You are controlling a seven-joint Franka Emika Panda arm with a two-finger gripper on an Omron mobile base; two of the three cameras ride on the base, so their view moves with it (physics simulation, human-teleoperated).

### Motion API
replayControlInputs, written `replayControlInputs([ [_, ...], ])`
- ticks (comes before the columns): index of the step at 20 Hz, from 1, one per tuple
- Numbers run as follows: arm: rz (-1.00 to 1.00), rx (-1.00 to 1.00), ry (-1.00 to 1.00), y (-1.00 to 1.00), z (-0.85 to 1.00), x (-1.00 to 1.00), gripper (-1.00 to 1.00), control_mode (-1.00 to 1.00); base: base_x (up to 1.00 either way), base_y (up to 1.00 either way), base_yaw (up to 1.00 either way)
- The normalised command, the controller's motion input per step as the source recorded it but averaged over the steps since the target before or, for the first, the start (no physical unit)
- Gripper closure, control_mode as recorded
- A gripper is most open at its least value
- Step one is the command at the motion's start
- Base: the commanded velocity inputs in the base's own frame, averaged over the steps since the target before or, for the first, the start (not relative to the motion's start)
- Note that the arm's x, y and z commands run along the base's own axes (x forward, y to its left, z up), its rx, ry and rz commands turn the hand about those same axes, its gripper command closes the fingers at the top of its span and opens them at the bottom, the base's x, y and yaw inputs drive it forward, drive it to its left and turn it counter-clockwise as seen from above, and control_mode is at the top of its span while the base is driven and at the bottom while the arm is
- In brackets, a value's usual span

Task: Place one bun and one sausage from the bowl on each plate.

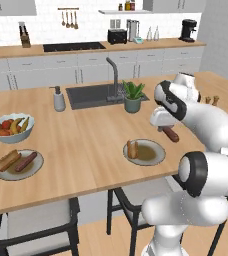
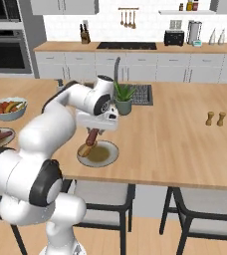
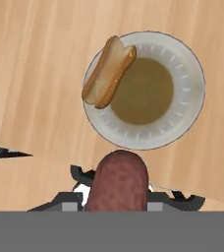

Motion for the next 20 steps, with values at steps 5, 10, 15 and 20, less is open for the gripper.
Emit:
replayControlInputs([
  [5, -0.08, 0.0, -0.03, 0.0, -0.99, 0.9, 1.0, -1.0, 0.0, 0.0, 0.0],
  [10, -0.06, 0.0, -0.03, 0.0, -0.88, 0.54, 1.0, -1.0, 0.0, 0.0, 0.0],
  [15, -0.07, 0.0, 0.0, 0.0, -0.6, 0.51, 1.0, -1.0, 0.0, 0.0, 0.0],
  [20, -0.07, 0.0, 0.0, 0.0, -0.42, 0.39, 1.0, -1.0, 0.0, 0.0, 0.0],
])
